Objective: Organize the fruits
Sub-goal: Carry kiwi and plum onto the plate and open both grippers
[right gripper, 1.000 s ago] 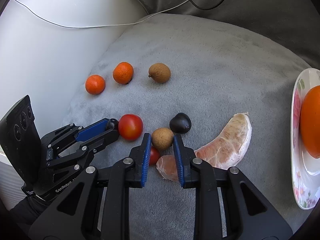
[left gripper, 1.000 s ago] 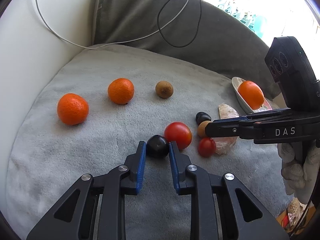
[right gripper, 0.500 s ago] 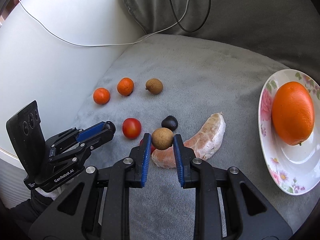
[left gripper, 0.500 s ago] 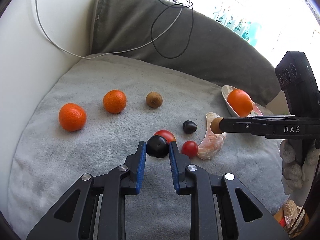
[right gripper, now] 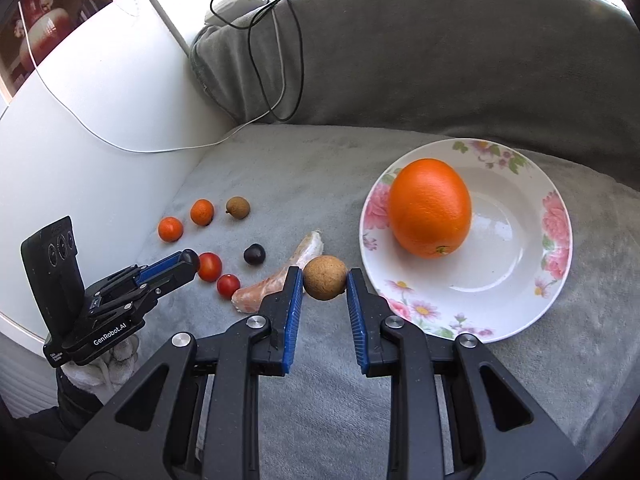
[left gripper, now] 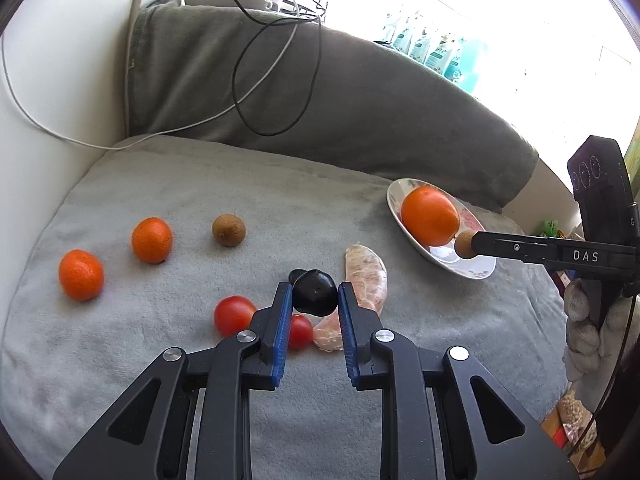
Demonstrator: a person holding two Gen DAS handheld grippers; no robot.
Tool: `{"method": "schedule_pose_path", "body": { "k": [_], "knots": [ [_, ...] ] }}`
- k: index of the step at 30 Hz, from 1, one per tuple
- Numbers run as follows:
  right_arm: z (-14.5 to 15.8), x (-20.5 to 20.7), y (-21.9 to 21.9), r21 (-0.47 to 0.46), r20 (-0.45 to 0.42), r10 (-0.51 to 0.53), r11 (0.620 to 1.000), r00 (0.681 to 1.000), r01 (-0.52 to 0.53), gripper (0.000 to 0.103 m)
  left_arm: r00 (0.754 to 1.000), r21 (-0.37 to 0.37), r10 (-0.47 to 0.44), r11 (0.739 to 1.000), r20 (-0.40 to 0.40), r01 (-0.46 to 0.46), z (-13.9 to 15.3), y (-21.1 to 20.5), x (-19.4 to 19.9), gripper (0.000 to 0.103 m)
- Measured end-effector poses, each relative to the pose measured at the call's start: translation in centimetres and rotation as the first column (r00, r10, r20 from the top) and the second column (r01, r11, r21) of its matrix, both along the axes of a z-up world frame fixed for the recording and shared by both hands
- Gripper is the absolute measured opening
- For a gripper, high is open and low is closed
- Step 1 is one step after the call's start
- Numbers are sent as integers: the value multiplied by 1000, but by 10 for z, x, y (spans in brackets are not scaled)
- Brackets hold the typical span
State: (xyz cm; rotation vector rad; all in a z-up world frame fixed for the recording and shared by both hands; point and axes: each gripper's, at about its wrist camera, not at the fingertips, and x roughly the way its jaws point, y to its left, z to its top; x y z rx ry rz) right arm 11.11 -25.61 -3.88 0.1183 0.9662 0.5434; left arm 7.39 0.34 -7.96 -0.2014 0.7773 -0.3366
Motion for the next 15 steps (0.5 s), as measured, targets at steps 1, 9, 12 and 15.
{"method": "schedule_pose_path", "body": {
  "k": [1, 9, 12, 15],
  "knots": [
    [1, 1, -7, 1, 4, -14, 1000, 1000, 14, 24, 1000, -2, -10, 1000, 2, 10, 1, -5, 1, 21],
    [8, 13, -50, 12, 29, -107, 994, 994, 107, 24, 995, -15, -93, 996, 24, 93, 10, -45, 9, 21],
    [7, 19, -62, 12, 35, -130, 992, 991, 129, 24, 992, -17, -125, 992, 30, 126, 12, -63, 12, 21],
    [5, 26, -71, 10, 35, -149, 989, 988, 148, 24, 988, -15, -152, 988, 35, 153, 14, -79, 17, 21]
  ]
}}
